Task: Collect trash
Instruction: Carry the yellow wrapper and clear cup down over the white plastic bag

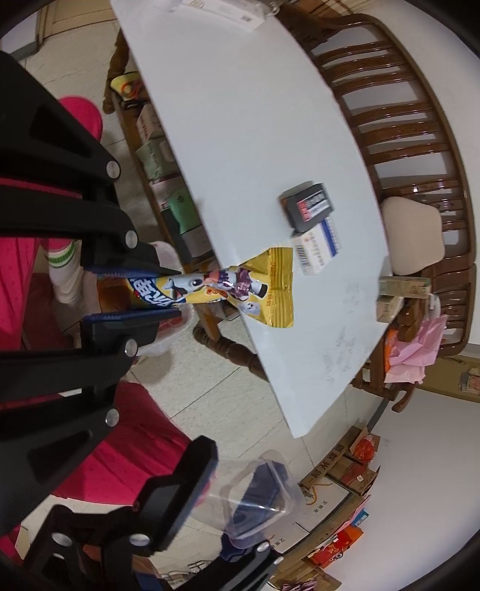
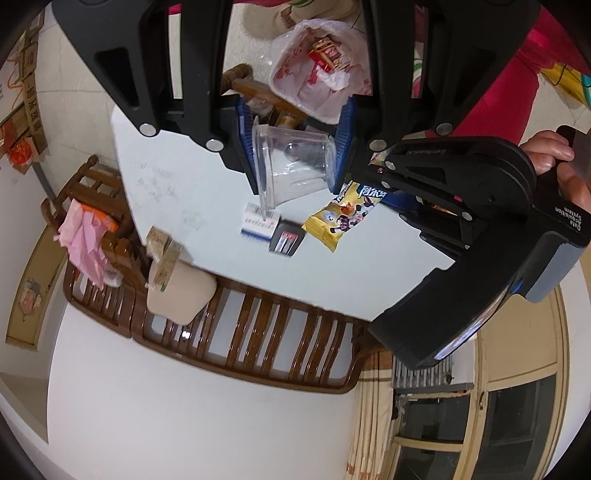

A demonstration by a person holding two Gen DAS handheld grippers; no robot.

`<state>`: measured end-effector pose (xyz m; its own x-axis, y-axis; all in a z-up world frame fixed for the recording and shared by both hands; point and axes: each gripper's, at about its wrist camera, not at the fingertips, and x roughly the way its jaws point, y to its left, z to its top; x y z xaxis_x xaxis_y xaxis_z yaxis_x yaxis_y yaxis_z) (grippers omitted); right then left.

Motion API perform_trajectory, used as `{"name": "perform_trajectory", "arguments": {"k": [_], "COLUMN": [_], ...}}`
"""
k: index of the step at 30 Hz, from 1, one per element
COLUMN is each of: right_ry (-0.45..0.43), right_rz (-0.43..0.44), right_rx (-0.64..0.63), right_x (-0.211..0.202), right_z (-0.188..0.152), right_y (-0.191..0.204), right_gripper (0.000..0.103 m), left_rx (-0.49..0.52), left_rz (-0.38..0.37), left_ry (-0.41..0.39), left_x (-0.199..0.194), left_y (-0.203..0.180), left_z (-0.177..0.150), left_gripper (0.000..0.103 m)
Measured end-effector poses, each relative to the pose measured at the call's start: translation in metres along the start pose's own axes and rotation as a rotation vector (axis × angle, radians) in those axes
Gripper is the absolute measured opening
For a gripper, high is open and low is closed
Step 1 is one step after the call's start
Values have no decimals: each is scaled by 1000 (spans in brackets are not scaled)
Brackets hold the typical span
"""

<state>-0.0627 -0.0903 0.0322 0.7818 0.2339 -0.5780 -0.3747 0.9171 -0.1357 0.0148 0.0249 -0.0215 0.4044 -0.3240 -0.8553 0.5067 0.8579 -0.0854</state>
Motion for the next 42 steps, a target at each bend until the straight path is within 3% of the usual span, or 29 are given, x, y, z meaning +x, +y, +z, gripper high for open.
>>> {"name": "perform_trajectory", "arguments": {"k": [20, 42], "right_ry": [232, 412], "right_rz": [59, 112], "right_rx": [128, 203], "right_x": [79, 156], "right_z": [-70, -117], "right_y": [-2, -18], "right_gripper": [36, 36], "left_rx": [-152, -216], "left_rz": [-109, -170], "left_ry": [218, 426], "left_x": [111, 214], "left_y": [22, 29], "left_z": [-37, -50], "left_gripper": [15, 15]}}
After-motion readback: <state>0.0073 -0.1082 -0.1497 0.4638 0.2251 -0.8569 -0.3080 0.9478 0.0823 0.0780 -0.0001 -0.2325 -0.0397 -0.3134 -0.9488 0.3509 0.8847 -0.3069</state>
